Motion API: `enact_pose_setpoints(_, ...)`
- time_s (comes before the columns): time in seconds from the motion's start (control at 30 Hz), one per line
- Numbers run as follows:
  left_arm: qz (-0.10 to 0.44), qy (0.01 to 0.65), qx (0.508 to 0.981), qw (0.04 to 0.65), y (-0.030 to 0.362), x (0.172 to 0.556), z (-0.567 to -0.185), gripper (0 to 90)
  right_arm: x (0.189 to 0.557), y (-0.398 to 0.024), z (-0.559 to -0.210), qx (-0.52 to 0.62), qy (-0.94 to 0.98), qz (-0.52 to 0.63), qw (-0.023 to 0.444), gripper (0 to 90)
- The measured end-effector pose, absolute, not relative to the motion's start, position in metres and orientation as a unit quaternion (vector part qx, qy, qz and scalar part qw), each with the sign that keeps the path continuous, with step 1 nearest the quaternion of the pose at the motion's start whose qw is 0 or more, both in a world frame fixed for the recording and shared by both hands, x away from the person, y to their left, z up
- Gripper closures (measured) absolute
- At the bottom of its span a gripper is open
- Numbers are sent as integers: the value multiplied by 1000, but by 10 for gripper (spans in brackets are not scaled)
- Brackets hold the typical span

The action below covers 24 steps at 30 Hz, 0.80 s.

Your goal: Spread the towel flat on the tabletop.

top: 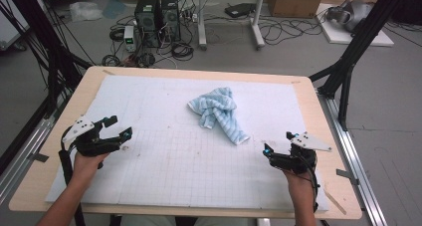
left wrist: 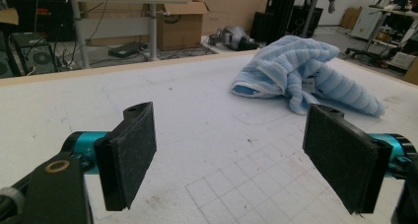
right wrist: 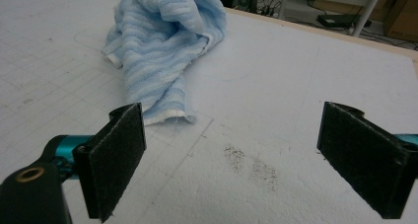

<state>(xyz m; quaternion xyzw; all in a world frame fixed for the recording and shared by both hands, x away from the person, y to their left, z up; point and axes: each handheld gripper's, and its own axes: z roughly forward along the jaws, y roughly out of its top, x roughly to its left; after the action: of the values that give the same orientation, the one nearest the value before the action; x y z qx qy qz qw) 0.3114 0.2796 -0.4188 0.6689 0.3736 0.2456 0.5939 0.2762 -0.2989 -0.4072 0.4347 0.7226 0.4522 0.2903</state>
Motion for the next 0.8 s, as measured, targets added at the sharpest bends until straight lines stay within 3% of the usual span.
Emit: enact_pose_setpoints(0.8, 245, 379, 675, 584, 281, 314, -425, 213, 282, -281, -413, 430, 735, 452, 265, 104)
